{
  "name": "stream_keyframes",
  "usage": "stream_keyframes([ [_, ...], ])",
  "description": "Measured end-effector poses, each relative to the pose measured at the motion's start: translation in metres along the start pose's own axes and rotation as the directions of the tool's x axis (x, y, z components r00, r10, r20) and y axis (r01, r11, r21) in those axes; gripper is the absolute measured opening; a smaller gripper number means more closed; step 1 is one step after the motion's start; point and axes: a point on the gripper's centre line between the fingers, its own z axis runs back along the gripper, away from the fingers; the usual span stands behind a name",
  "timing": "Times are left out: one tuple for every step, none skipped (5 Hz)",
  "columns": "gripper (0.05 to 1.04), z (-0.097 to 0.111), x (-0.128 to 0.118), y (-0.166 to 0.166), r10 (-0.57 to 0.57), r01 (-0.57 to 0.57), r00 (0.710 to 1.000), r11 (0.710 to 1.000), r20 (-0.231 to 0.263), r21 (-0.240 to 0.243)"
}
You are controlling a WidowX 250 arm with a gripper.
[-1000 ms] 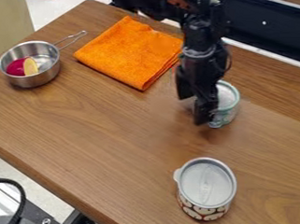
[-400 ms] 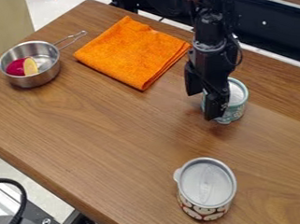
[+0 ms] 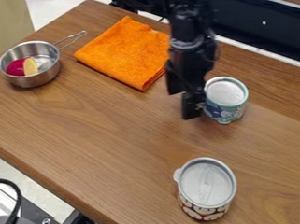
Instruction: Moved the can to the middle of the table
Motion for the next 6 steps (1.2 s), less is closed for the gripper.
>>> stream_keyframes([
  [0.995,0.011,-0.017,0.006,-0.014,0.014,0.999,1.000,0.036,-0.001],
  [0.995,0.019,-0.029,0.008,-0.037,0.038,0.996,0.999,0.083,-0.012],
  [0.995,0.024,-0.043,-0.006,-0.056,0.057,0.993,0.998,0.106,-0.011],
  [0.995,0.032,-0.054,-0.015,0.033,-0.040,0.986,0.998,0.166,0.038],
  [0.995,0.045,-0.065,-0.027,0.173,-0.192,0.960,0.979,0.218,0.070],
  [0.995,0.053,-0.071,-0.034,0.282,-0.308,0.940,0.944,0.192,0.118],
])
